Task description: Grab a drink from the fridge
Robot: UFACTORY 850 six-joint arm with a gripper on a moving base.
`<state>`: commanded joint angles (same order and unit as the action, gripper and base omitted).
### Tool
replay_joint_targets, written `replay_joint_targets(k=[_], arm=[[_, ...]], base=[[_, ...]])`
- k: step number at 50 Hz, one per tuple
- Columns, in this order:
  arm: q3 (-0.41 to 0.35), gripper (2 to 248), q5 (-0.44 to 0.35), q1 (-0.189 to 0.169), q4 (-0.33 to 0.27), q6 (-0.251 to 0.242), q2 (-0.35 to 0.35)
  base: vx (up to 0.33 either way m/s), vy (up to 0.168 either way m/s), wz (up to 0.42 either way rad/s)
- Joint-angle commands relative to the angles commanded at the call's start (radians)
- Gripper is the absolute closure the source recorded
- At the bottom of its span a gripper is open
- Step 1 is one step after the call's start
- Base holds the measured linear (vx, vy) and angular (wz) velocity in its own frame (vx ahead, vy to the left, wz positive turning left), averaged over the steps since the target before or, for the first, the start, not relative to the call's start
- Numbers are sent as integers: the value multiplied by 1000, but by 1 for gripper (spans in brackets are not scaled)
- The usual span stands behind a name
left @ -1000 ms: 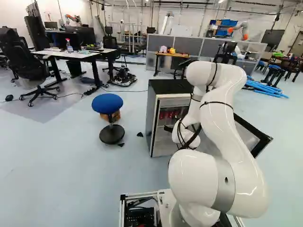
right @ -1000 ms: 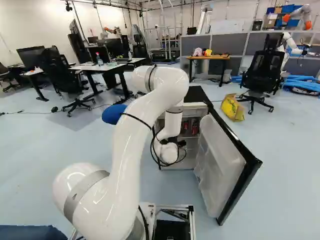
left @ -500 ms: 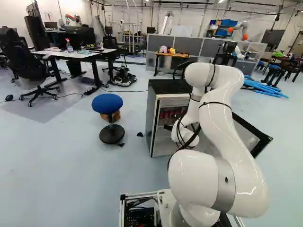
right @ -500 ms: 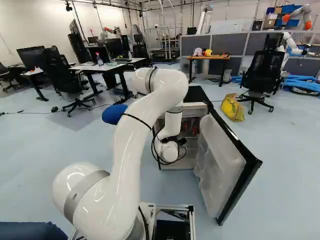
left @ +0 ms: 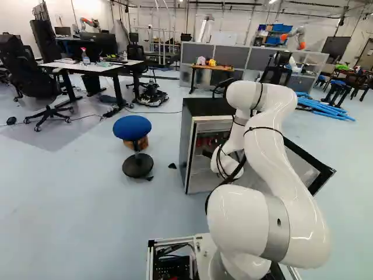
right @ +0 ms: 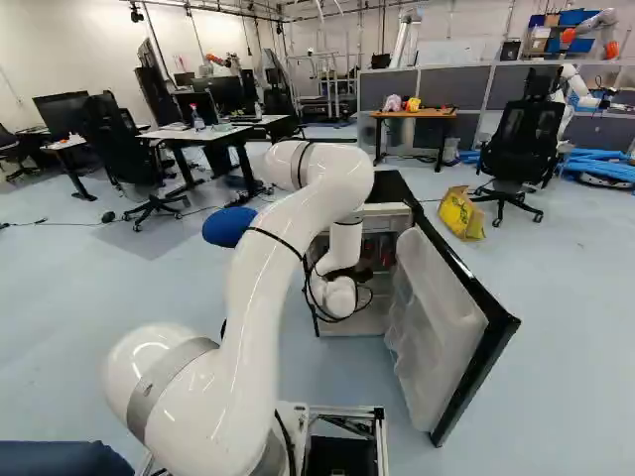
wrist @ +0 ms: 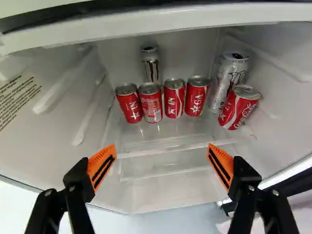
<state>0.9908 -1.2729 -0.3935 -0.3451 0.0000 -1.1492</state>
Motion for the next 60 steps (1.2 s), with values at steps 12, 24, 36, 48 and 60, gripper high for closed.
replay_joint_targets(k=[12,24,36,48,60], arm=[[53,3,0,2,0,0,-50],[107,3,-12,-2,0,0,-101],[122,3,-49,-1,0,0,-113],[138,3,-57,2,0,0,-121],[180,3,-57,10,0,0,-141]], base=[[0,0,0],[0,0,0],[0,0,0],[0,0,0],[0,0,0]])
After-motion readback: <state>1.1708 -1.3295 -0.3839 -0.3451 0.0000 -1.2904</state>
